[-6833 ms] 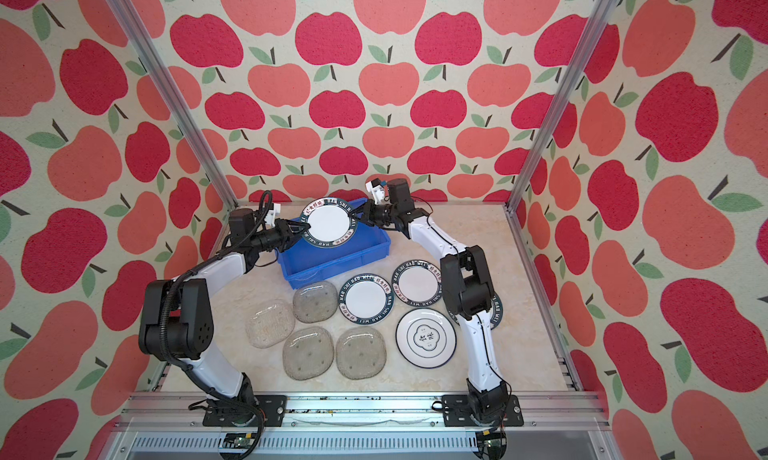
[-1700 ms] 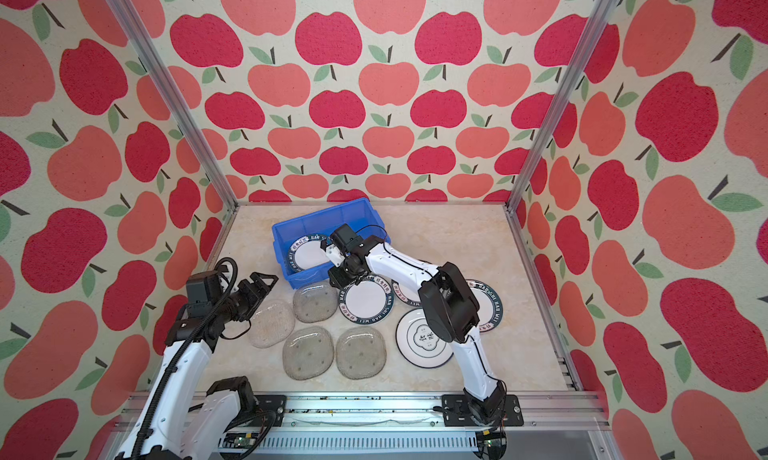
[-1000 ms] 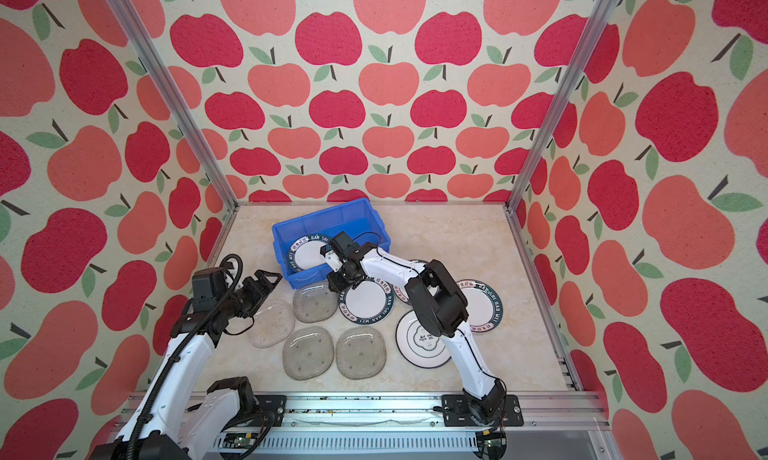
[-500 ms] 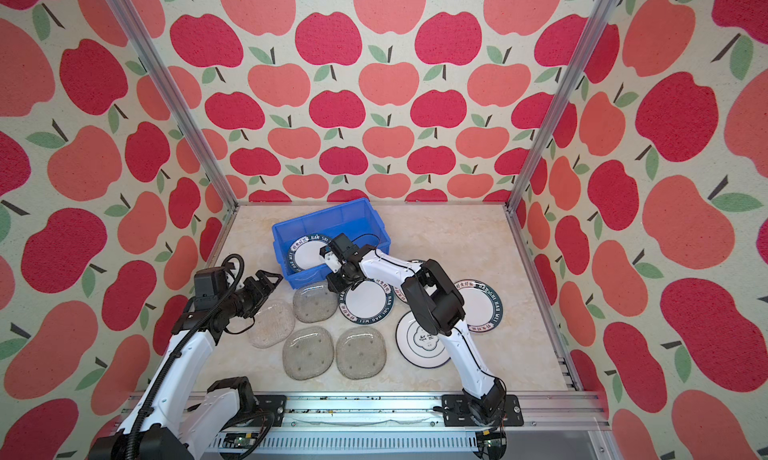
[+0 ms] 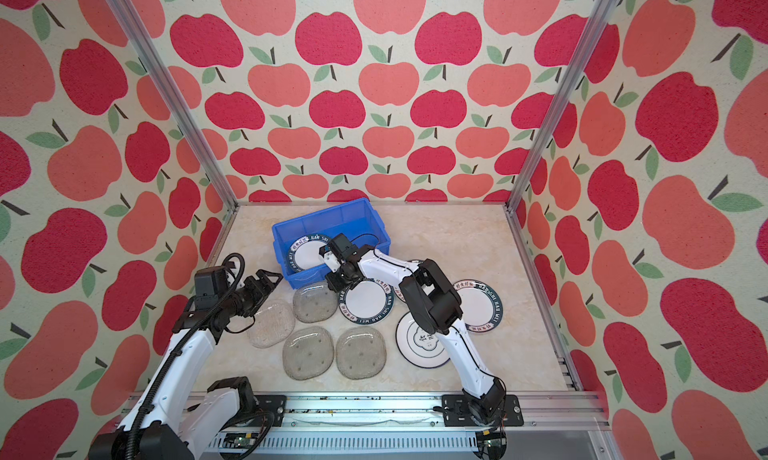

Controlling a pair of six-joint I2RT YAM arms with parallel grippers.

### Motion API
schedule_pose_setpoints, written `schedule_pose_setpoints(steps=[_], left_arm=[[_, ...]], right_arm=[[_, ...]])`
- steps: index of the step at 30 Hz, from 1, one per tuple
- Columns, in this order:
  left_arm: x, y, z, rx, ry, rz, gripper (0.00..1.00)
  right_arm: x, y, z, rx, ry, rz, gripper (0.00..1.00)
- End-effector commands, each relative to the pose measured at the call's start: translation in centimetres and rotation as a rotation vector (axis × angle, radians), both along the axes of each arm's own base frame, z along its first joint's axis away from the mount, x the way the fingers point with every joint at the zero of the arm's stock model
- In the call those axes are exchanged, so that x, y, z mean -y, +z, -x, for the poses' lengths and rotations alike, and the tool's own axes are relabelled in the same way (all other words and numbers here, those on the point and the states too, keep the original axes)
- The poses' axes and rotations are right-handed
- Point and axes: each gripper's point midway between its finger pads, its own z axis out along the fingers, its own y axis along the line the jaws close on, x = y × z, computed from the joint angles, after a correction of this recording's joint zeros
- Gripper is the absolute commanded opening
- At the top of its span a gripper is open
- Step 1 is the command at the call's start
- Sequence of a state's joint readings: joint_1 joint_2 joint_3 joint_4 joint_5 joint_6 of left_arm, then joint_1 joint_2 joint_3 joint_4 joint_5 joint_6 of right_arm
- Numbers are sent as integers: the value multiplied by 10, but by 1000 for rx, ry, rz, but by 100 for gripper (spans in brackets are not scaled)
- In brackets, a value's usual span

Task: Place the plates into the plastic bin on the countertop

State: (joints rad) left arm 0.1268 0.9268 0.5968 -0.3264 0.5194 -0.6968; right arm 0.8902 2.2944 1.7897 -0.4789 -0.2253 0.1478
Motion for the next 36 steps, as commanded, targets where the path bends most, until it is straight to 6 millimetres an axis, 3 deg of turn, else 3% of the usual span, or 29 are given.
schedule_pose_setpoints(steps=[1, 23, 28, 36], left_arm=[[-4, 3, -5, 20, -1, -33, 91], [-6, 13, -10, 54, 6, -48, 91], [-6, 14, -12, 60, 4, -44, 92], [-3, 16, -17, 62, -12, -32, 92]], right_arm=[[0, -9, 4, -28, -7, 23, 25], [2, 15, -3, 9, -39, -29, 8], [5, 22, -7, 10, -61, -47, 0], [10, 42, -11, 6, -94, -78, 0]])
